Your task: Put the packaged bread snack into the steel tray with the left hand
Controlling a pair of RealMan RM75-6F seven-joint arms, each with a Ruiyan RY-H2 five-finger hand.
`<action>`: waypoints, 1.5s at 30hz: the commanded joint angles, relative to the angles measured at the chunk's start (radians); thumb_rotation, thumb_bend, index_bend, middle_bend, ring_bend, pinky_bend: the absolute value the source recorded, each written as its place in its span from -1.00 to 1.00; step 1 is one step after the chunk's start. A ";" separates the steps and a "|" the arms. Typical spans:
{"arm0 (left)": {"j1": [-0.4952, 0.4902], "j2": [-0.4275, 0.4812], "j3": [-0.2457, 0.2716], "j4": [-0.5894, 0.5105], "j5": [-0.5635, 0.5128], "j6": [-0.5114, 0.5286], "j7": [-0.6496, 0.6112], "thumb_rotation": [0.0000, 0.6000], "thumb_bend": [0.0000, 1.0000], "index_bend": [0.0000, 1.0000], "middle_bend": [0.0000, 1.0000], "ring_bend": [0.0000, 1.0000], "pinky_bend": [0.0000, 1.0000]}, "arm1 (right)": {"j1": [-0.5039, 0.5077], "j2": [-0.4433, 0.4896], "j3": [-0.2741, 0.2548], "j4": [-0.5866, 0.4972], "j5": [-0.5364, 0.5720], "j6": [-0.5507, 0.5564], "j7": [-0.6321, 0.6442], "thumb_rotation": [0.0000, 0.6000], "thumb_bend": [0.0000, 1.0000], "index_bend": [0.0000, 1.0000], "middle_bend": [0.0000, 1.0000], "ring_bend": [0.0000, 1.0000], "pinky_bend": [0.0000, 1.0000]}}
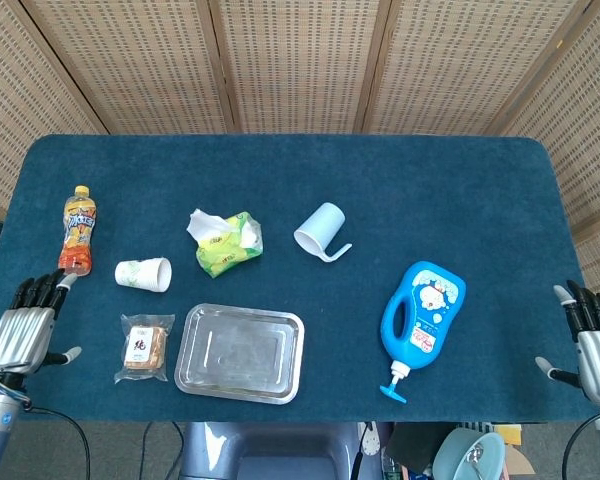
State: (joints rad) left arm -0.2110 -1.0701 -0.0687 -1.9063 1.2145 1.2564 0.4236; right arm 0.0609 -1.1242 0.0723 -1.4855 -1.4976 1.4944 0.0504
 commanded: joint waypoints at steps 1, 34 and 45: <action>-0.023 -0.026 0.003 -0.007 -0.039 -0.032 0.018 1.00 -0.80 -1.00 -1.00 -1.00 -1.00 | -0.002 -0.004 -0.001 0.014 -0.006 0.008 0.016 1.00 -0.83 -1.00 -1.00 -1.00 -1.00; -0.093 -0.206 0.087 -0.043 -0.174 -0.102 0.038 1.00 -0.78 -1.00 -1.00 -1.00 -1.00 | -0.012 -0.057 0.017 0.163 -0.039 0.087 0.164 1.00 -0.83 -1.00 -1.00 -1.00 -1.00; -0.097 -0.198 0.083 0.011 -0.178 -0.095 0.007 1.00 -0.65 -1.00 -1.00 -1.00 -1.00 | -0.026 -0.059 0.014 0.163 -0.044 0.114 0.164 1.00 -0.83 -1.00 -1.00 -1.00 -1.00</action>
State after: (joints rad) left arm -0.3068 -1.2663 0.0154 -1.8997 1.0378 1.1591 0.4287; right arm 0.0350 -1.1839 0.0855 -1.3224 -1.5425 1.6080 0.2134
